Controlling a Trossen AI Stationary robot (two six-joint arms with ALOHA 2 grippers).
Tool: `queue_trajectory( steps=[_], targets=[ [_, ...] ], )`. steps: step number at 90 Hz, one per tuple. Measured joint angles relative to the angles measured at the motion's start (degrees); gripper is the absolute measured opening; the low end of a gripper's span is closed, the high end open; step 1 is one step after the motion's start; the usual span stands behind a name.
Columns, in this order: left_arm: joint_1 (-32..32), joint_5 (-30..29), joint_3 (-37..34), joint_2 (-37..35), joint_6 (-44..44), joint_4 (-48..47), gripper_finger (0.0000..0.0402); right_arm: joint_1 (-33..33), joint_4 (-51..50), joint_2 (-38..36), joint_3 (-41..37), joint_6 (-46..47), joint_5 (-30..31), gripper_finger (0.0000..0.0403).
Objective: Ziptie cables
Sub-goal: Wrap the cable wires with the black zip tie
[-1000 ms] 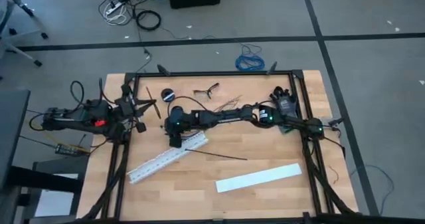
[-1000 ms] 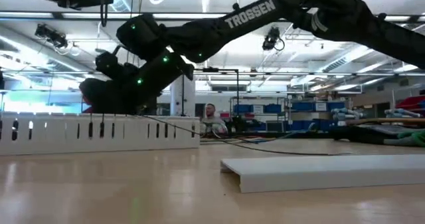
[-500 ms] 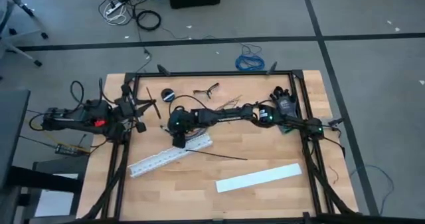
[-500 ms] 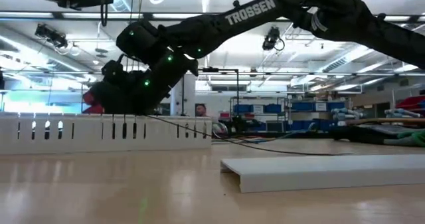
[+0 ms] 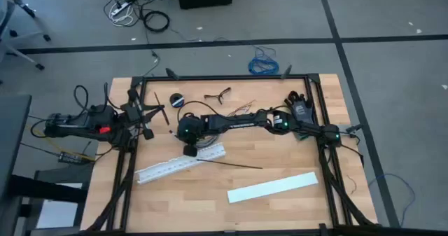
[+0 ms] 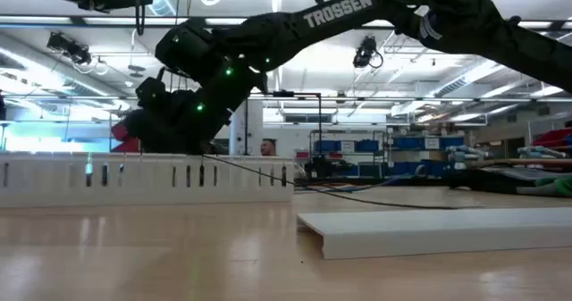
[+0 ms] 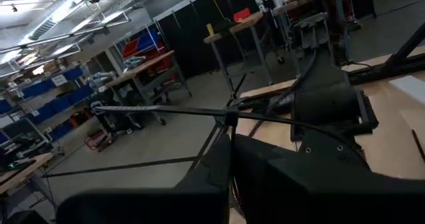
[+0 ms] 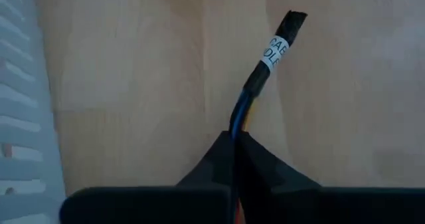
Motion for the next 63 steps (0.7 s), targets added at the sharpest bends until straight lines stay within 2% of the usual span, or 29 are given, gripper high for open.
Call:
queue_trajectory(
  steps=[19, 39, 51, 63],
  targets=[
    [-0.02, 0.02, 0.00, 0.00, 0.22, 0.40, 0.0000, 1.10, -8.53, -8.92, -0.20, -3.24, 9.42, 0.0001],
    [-0.01, 0.02, 0.00, 0.00, 0.83, 0.19, 0.0000, 2.57, -15.75, -14.74, -0.17, -4.53, 11.78, 0.0000],
    [-0.01, 0.22, 0.00, -0.02, -1.15, -1.80, 0.0000, 4.25, -23.56, -18.52, 0.05, -4.78, 15.38, 0.0000],
    [-0.01, 0.76, 0.00, 0.18, -7.00, -6.74, 0.0000, 6.31, -27.71, -19.11, -0.08, -5.57, 19.83, 0.0000]
  ],
)
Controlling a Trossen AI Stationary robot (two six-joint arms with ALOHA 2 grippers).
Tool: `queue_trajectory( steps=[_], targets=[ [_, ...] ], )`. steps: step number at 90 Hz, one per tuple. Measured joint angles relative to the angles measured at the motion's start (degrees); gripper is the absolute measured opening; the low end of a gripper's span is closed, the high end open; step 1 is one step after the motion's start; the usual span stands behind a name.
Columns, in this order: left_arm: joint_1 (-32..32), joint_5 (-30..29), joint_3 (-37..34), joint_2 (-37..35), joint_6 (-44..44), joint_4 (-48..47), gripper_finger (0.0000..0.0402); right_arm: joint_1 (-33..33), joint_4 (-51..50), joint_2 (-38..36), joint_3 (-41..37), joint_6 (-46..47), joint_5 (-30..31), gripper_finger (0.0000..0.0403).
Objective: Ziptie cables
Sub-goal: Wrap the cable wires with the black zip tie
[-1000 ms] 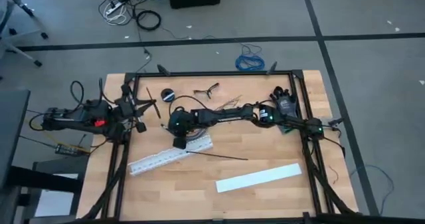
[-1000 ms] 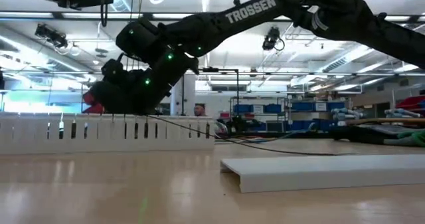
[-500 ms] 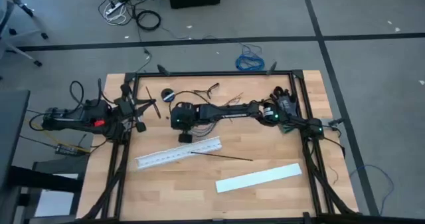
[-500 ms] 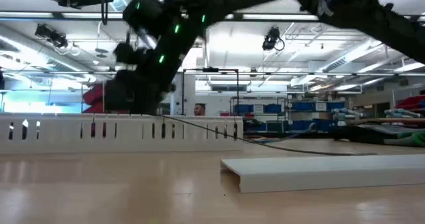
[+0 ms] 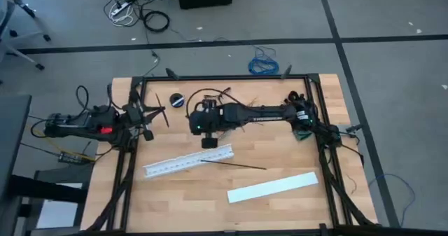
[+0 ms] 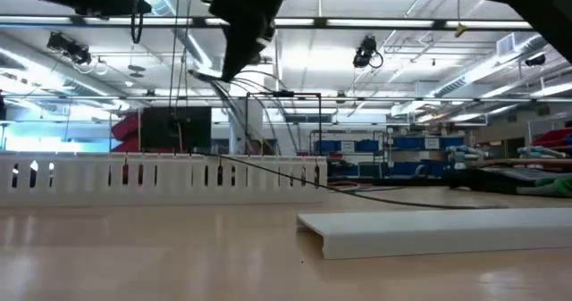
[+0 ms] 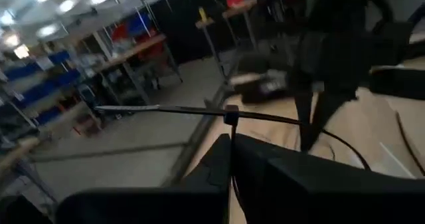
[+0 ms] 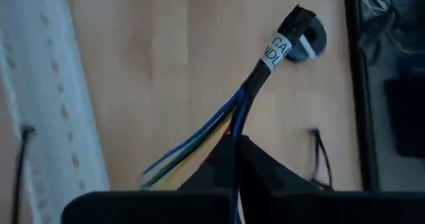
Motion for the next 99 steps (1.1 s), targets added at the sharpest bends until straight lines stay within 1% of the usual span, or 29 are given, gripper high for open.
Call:
queue_trajectory(
  steps=[7, 17, 27, 35, 48, 57, 70, 77, 84, 99],
  targets=[
    [0.00, 0.30, -0.07, 0.38, -3.77, -0.94, 0.0000, 1.25, 0.27, -0.23, 0.01, -2.02, 0.78, 0.0000],
    [0.01, 2.99, -0.63, 1.61, -8.15, -0.28, 0.0000, 3.07, 1.46, -0.46, -0.52, -5.37, 1.03, 0.0000],
    [0.01, 4.07, -2.56, 4.37, -11.24, 0.39, 0.0000, 4.34, 2.10, -0.33, -1.01, -8.05, 1.56, 0.0000],
    [0.01, 5.66, -3.94, 7.51, -12.84, 2.77, 0.0000, 4.80, 3.29, -0.42, -0.99, -8.94, 1.85, 0.0000],
    [0.01, 8.27, -4.61, 13.61, -13.01, 8.78, 0.0000, 4.83, 3.49, -0.42, -0.99, -9.09, 2.01, 0.0000],
    [0.17, 9.00, -4.62, 17.08, -11.60, 12.80, 0.0000, 4.83, 3.67, -0.42, -0.99, -9.31, 1.95, 0.0000],
    [1.55, 9.07, -4.63, 20.63, -11.07, 14.40, 0.0000, 5.50, 3.69, -0.42, -0.99, -9.40, 1.70, 0.0000],
    [2.67, 10.36, -4.63, 21.52, -10.07, 15.27, 0.0000, 5.86, 3.55, -0.42, -0.99, -9.50, 1.64, 0.0000],
    [3.94, 11.89, -4.63, 22.21, -9.76, 16.70, 0.0000, 6.23, 3.54, -0.42, -0.99, -9.50, 1.62, 0.0000],
    [6.60, 18.57, -4.61, 24.42, -9.66, 20.60, 0.0000, 6.41, 6.06, -0.42, -0.99, -10.39, 1.58, 0.0000]
  ],
)
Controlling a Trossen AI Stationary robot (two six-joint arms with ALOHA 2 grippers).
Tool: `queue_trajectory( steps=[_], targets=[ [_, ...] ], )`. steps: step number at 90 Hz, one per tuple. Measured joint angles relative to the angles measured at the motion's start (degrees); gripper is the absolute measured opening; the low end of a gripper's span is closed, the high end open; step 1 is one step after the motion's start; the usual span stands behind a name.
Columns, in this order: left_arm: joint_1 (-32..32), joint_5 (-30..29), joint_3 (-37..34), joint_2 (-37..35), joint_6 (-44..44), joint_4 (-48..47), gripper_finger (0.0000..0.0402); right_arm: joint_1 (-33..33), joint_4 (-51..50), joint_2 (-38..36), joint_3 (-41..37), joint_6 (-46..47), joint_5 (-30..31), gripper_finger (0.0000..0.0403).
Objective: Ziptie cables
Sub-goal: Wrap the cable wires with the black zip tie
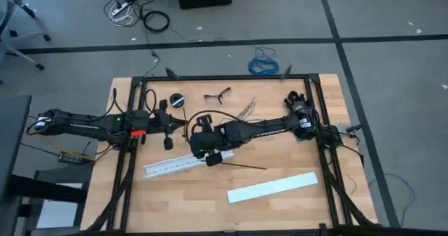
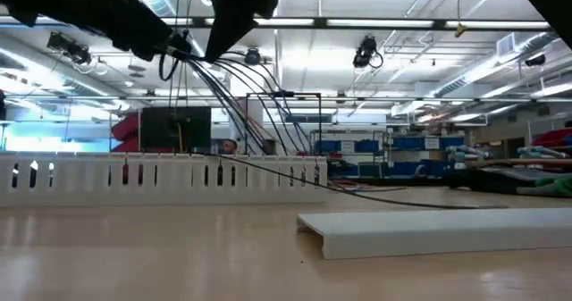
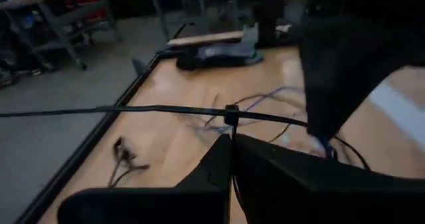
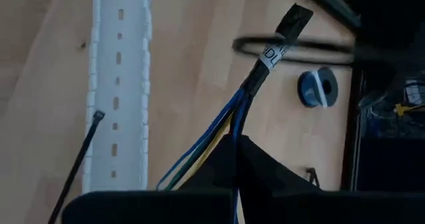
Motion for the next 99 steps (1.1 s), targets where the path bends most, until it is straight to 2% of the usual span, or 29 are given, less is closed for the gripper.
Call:
queue_trajectory(
  steps=[16, 27, 42, 54, 68, 80, 99],
  targets=[
    [1.02, 4.38, -0.01, 5.91, -0.05, 4.13, 0.0000, -0.42, 2.54, 0.00, 0.02, -1.46, -0.55, 0.0000],
    [1.02, 4.47, 0.00, 9.10, 1.46, 7.81, 0.0000, -1.13, 1.96, 0.00, 0.02, -1.42, -0.47, 0.0000],
    [1.12, 4.26, 0.00, 9.78, 4.18, 9.74, 0.0000, -2.79, 2.00, 0.00, 0.02, -1.26, -0.80, 0.0000],
    [2.05, 4.16, 0.00, 9.46, 4.70, 9.76, 0.0000, -4.95, 3.06, 0.00, 0.02, -1.18, -5.31, 0.0000],
    [4.09, 6.29, 0.00, 9.47, 4.72, 9.71, 0.0000, -7.92, 4.79, 0.00, 0.02, -0.45, -18.38, 0.0004],
    [5.69, 7.89, 0.02, 9.49, 4.72, 9.51, 0.0000, -9.68, 4.67, 0.00, 0.02, 0.10, -22.18, 0.0040],
    [7.02, 7.83, 0.02, 9.47, 4.36, 8.68, 0.0000, -11.63, 4.30, 0.00, 0.02, 0.05, -24.93, 0.0147]
  ],
)
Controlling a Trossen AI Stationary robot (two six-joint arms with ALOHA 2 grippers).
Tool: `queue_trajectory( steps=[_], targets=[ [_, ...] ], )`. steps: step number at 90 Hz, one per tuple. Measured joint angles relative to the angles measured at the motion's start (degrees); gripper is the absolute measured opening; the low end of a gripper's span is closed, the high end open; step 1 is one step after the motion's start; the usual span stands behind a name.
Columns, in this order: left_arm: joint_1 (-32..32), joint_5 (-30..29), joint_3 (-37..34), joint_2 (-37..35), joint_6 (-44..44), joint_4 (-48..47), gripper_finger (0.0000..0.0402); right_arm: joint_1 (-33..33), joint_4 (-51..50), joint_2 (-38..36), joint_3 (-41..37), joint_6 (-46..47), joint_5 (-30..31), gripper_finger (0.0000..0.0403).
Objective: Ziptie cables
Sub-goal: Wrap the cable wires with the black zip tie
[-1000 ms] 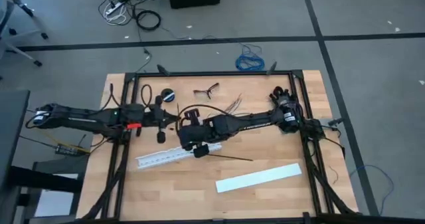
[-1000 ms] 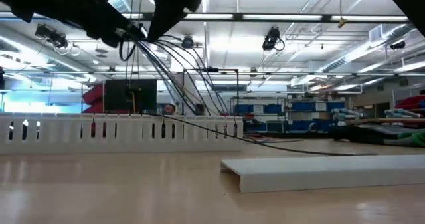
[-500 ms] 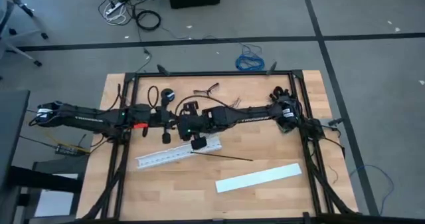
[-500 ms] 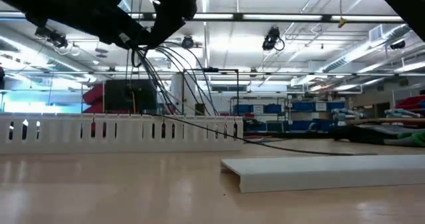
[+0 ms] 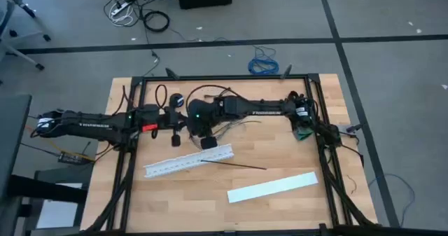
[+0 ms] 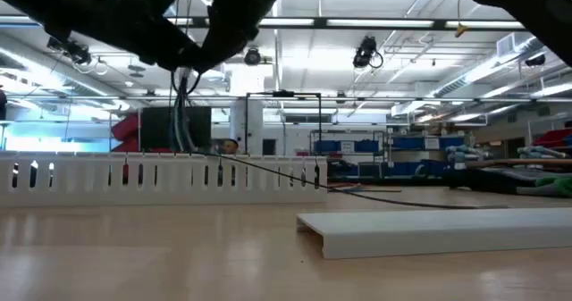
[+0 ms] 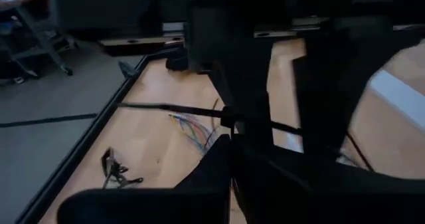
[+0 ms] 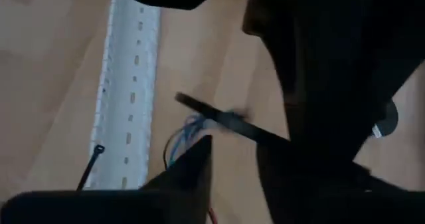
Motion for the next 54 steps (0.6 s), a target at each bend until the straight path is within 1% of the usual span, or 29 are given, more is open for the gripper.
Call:
queue_trajectory(
  steps=[7, 12, 24, 31, 38, 54],
  targets=[
    [0.37, 0.09, 0.03, 0.00, -0.21, -0.90, 0.0000, -0.33, -0.86, -0.16, 0.00, -0.48, -0.75, 0.0186],
    [0.53, 0.26, 0.04, 0.00, -0.25, -1.99, 0.0000, -0.72, -2.10, -0.53, 0.00, -0.67, -2.50, 0.0208],
    [0.49, 1.08, 0.02, 0.04, -0.05, -4.58, 0.0000, -1.15, -4.70, -2.16, 0.11, 0.61, -7.70, 0.0244],
    [0.49, 1.06, 0.02, 0.04, -0.05, -5.52, 0.0000, -1.09, -6.21, -2.98, 0.15, 2.22, -8.44, 0.0256],
    [0.49, 0.99, 0.02, 0.04, -0.09, -6.78, 0.0000, -1.00, -8.18, -3.60, 0.13, 3.64, -7.83, 0.0261],
    [0.47, 0.38, 0.02, 0.04, -0.23, -10.24, 0.0000, -1.09, -15.27, -4.72, 0.13, 7.14, -7.72, 0.0260]
  ],
)
